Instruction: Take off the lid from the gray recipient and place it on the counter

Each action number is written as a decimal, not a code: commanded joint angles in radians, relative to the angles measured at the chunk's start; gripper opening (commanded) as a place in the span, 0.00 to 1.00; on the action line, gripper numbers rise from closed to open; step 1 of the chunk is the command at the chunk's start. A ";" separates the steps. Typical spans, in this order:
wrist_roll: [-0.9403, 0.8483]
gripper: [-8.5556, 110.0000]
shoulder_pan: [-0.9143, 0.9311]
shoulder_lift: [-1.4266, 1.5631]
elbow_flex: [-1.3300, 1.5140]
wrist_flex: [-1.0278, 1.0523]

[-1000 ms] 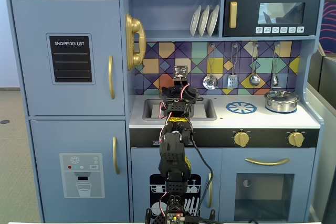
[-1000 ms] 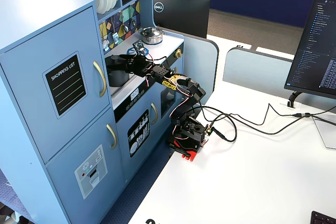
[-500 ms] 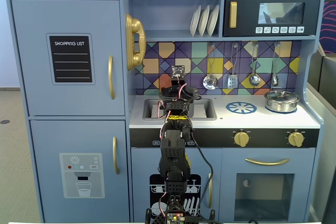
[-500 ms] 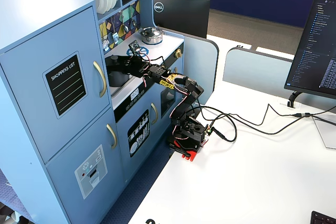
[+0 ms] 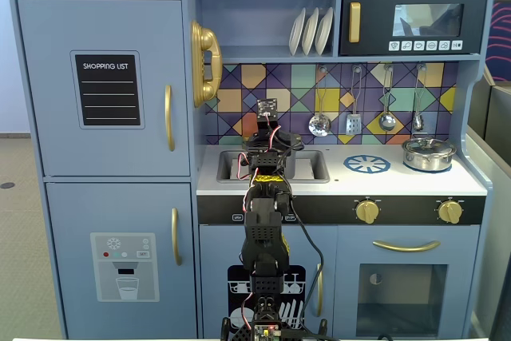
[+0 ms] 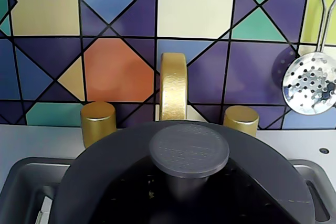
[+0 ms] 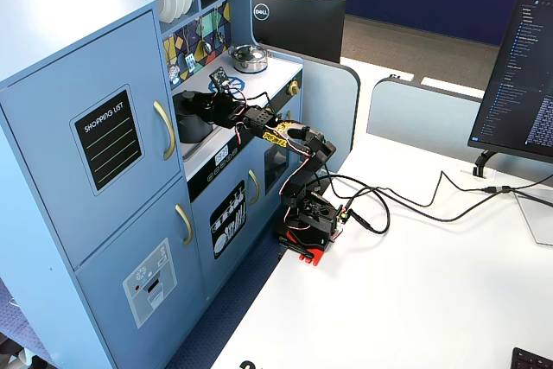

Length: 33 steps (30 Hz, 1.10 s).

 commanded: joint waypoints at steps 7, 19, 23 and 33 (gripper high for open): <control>-0.017 0.07 -0.018 0.006 -0.147 0.051; -0.029 0.07 -0.021 0.051 -0.210 0.107; -0.025 0.07 -0.011 0.061 -0.210 0.110; 0.003 0.07 0.066 0.095 -0.221 0.097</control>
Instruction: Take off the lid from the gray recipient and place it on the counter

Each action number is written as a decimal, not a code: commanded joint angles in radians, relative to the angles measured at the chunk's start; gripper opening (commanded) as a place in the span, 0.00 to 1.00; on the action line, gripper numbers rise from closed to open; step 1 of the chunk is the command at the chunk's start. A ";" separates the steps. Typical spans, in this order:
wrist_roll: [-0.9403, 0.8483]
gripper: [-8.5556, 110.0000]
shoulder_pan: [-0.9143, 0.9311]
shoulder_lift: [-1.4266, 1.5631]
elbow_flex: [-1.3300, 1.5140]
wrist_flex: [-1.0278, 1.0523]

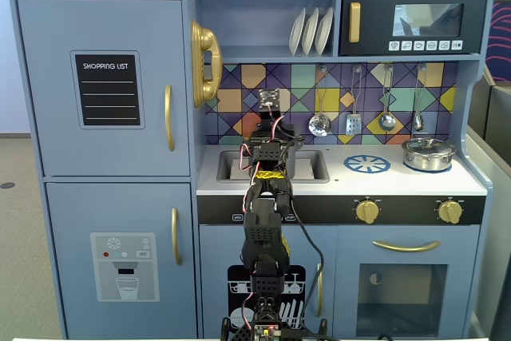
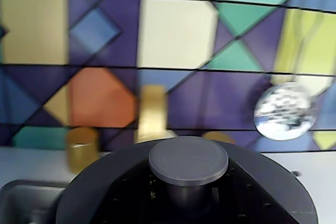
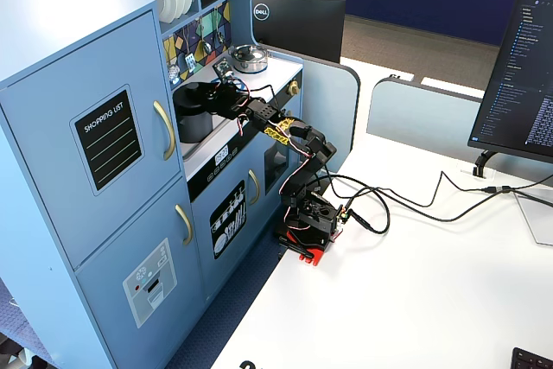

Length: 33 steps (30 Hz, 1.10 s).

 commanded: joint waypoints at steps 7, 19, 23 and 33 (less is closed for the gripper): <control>0.044 0.07 0.146 0.077 -0.091 -0.014; 0.075 0.07 0.362 0.029 -0.020 -0.106; 0.084 0.07 0.405 0.008 0.020 -0.158; 0.087 0.07 0.491 -0.077 0.163 -0.322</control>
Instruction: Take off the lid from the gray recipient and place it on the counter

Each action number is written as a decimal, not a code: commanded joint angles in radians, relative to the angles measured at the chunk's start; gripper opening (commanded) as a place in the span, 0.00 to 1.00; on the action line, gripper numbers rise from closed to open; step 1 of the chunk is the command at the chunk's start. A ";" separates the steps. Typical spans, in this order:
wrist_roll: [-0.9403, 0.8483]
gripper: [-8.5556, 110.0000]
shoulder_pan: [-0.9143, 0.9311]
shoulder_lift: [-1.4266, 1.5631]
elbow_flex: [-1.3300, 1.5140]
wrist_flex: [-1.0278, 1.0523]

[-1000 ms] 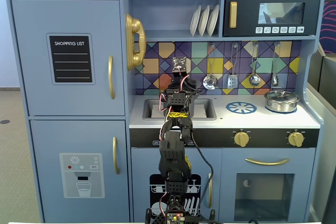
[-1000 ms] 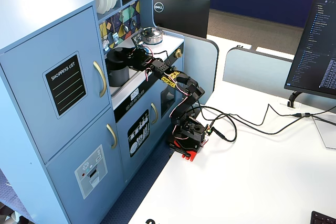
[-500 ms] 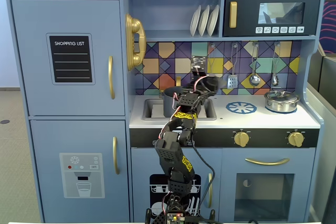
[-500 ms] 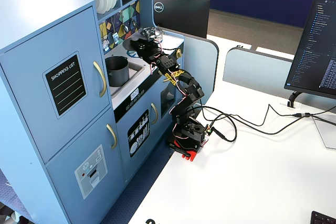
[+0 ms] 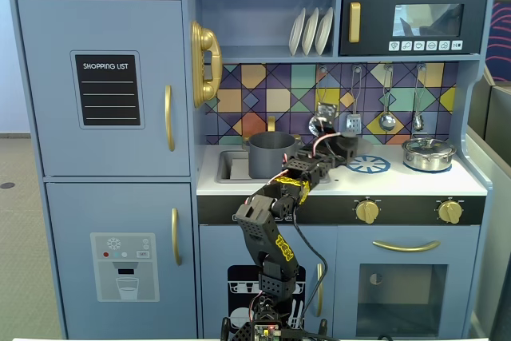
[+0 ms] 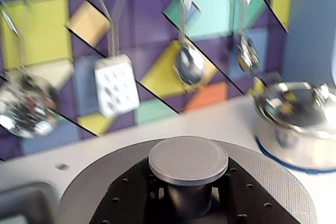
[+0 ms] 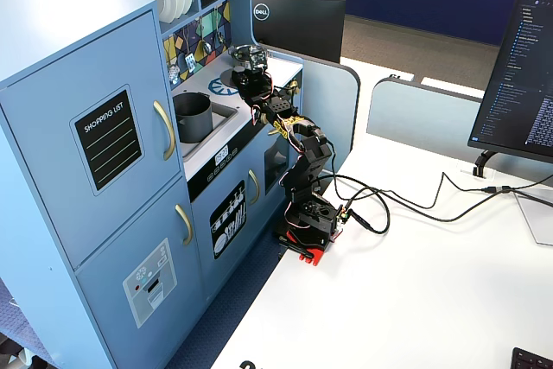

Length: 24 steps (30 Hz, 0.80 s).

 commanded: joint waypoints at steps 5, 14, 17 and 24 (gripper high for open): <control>0.005 0.07 0.041 -0.063 0.037 -0.144; -0.003 0.07 0.051 -0.164 0.041 -0.212; -0.006 0.07 0.052 -0.195 0.040 -0.233; -0.006 0.07 0.054 -0.233 0.037 -0.247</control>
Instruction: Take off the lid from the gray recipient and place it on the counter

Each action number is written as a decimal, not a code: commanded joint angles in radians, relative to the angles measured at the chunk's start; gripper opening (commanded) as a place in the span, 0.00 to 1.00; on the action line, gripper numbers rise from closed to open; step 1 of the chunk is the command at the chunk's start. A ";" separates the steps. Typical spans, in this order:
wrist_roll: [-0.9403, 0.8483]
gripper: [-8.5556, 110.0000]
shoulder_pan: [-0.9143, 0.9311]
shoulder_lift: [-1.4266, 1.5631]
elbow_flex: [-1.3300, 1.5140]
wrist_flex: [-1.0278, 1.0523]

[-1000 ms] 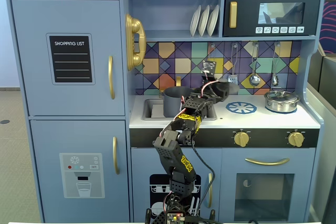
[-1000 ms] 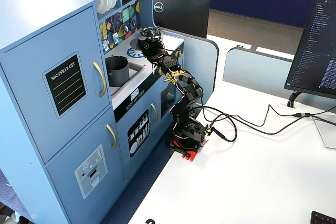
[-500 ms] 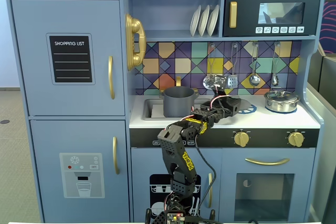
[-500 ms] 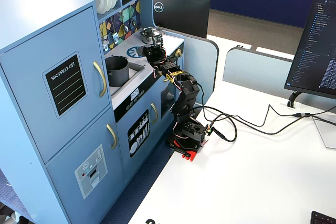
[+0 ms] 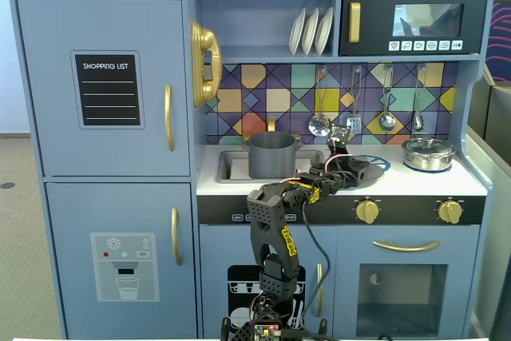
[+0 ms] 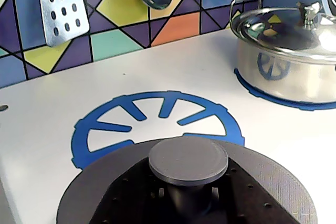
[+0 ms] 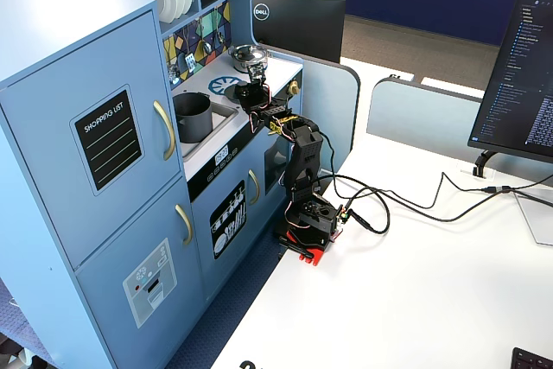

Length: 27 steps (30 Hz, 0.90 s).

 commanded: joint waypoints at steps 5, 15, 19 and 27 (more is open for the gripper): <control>-0.012 0.07 0.008 -0.014 -0.005 -0.054; -0.034 0.10 -0.003 -0.021 0.071 -0.110; -0.051 0.31 0.006 -0.009 0.077 -0.084; -0.048 0.46 0.029 0.005 0.109 -0.095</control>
